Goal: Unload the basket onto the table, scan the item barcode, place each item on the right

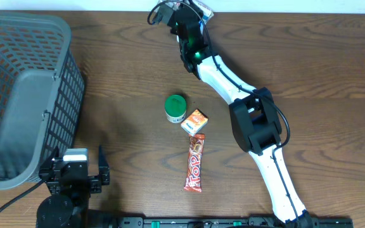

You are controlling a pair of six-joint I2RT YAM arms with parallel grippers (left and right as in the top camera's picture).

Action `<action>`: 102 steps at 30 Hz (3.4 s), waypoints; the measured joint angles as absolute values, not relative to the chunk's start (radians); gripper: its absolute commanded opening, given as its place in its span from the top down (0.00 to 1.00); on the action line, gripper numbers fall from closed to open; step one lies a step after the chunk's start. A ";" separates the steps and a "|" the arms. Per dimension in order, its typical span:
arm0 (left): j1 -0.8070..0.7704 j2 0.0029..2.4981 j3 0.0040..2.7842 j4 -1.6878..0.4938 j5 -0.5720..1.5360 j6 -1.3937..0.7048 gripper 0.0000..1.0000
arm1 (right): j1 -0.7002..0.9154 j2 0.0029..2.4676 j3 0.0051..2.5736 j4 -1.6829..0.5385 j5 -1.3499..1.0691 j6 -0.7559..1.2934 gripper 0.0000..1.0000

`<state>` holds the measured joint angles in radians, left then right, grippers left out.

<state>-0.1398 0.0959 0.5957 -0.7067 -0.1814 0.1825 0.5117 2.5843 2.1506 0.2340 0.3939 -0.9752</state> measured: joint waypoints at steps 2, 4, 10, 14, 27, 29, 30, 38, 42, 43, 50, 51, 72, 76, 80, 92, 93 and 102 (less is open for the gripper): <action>-0.140 0.096 0.596 -0.707 -0.181 0.183 0.08 | 0.513 2.585 2.151 0.209 0.364 -0.984 0.83; -0.140 0.096 0.596 -0.707 -0.181 0.183 0.08 | 0.513 2.585 2.151 0.199 0.334 -0.997 0.83; -0.140 0.096 0.596 -0.707 -0.181 0.183 0.08 | 0.514 2.585 2.151 0.202 0.302 -1.082 0.88; -0.140 0.096 0.596 -0.707 -0.181 0.183 0.08 | 0.522 2.585 2.151 0.207 0.348 -1.135 0.95; -0.140 0.096 0.596 -0.706 -0.181 0.183 0.08 | 0.547 2.548 2.150 0.031 0.791 -1.055 0.99; -0.140 0.096 0.596 -0.706 -0.181 0.183 0.08 | 0.531 2.515 2.150 -0.039 0.884 -1.010 0.99; -0.140 0.096 0.596 -0.707 -0.181 0.183 0.08 | 0.522 2.498 2.150 -0.072 0.923 -0.992 0.99; -0.140 0.096 0.596 -0.707 -0.181 0.183 0.08 | 0.313 2.398 2.165 -0.514 1.205 -0.736 0.99; -0.140 0.096 0.596 -0.707 -0.181 0.183 0.08 | 0.176 2.399 2.162 -0.834 1.247 -0.508 0.99; -0.140 0.096 0.596 -0.707 -0.181 0.183 0.08 | 0.146 2.399 2.162 -0.908 1.245 -0.448 0.99; -0.140 0.096 0.595 -0.707 -0.181 0.183 0.08 | -0.084 2.399 2.162 -1.232 1.080 -0.037 0.99; -0.140 0.096 0.595 -0.707 -0.182 0.183 0.08 | -0.117 2.399 2.162 -1.244 1.053 -0.007 0.99; -0.140 0.096 0.595 -0.707 -0.181 0.183 0.08 | -0.599 2.399 2.160 -1.294 0.461 0.200 0.01; -0.140 0.096 0.595 -0.706 -0.181 0.183 0.08 | -0.595 2.389 2.160 -1.285 0.428 0.209 0.01; -0.140 0.096 0.595 -0.706 -0.181 0.183 0.08 | -0.579 2.321 2.161 -1.265 0.377 0.219 0.01; -0.140 0.096 0.595 -0.707 -0.182 0.183 0.08 | -0.134 1.908 2.239 -1.361 -0.178 -0.029 0.01; -0.140 0.096 0.595 -0.707 -0.182 0.183 0.08 | -0.072 1.908 2.238 -1.391 -0.206 -0.045 0.01; -0.140 0.096 0.595 -0.706 -0.181 0.183 0.08 | 0.352 1.957 2.094 -1.430 -0.260 0.019 0.01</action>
